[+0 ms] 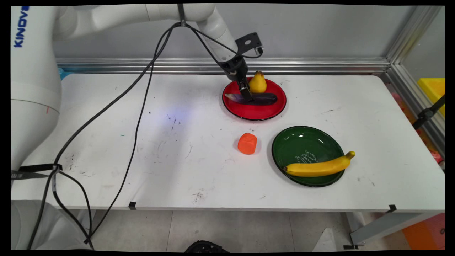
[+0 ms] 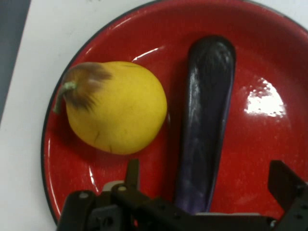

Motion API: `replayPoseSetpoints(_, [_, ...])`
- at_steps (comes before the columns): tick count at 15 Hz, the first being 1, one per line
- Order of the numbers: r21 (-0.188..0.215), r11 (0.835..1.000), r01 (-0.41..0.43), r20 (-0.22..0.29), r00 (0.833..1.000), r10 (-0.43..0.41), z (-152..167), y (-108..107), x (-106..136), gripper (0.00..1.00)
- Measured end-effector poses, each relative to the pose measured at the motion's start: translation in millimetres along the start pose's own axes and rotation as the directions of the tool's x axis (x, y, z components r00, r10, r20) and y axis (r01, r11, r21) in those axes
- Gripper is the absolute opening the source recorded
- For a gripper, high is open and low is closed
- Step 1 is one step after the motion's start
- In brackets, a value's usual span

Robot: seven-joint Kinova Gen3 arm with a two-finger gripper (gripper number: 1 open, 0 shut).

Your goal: Pick up the eggplant from the red plate

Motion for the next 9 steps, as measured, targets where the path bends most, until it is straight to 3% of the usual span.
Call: replayPoseSetpoints(9, [-0.03,0.999,-0.038,0.033,0.999,0.039,24,-7,0,1.0])
